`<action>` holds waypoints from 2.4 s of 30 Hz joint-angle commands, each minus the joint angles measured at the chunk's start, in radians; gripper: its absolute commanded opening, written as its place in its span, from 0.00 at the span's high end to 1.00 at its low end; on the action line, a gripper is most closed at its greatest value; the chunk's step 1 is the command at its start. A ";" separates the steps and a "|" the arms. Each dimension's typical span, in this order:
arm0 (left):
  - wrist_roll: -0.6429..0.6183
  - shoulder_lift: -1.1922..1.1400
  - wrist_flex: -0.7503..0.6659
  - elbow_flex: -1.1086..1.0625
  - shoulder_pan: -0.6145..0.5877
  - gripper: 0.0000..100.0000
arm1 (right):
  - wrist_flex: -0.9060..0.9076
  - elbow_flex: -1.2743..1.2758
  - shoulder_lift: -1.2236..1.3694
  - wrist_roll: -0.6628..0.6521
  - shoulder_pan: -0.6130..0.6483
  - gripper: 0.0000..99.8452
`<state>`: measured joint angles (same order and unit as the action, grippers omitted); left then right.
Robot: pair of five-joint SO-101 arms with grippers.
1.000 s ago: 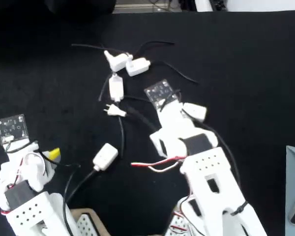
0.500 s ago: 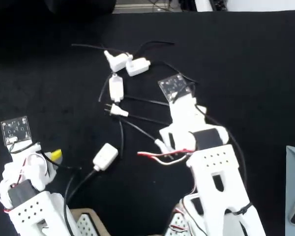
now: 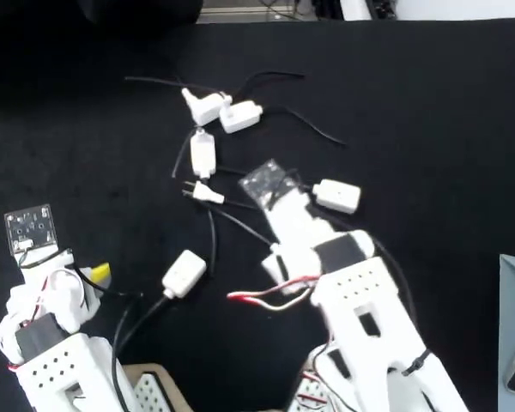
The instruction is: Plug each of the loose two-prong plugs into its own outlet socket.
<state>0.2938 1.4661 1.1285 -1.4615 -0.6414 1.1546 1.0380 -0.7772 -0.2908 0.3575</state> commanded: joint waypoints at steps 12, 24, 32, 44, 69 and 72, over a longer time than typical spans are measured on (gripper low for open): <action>0.002 0.009 -0.009 0.002 0.065 0.65 | -0.133 -0.131 0.435 -0.003 0.044 0.84; 0.003 0.009 -0.009 0.002 0.064 0.65 | -0.170 -0.216 0.644 -0.044 -0.055 0.84; 0.008 0.009 -0.011 -0.007 0.062 0.65 | -0.183 -0.271 0.674 -0.107 -0.121 0.99; -0.002 0.011 -0.017 0.035 0.073 0.65 | 0.040 -0.326 0.298 -0.149 -0.153 0.99; -0.422 0.009 -0.209 0.329 0.693 0.65 | 0.072 -0.295 -0.343 0.249 0.382 0.99; -0.420 0.011 -0.209 0.331 0.727 0.65 | 0.060 -0.262 -0.352 0.252 0.422 0.99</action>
<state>-0.1174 1.4661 0.9444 -1.1960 0.0384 1.2221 0.7649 -1.1055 -0.0545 0.7165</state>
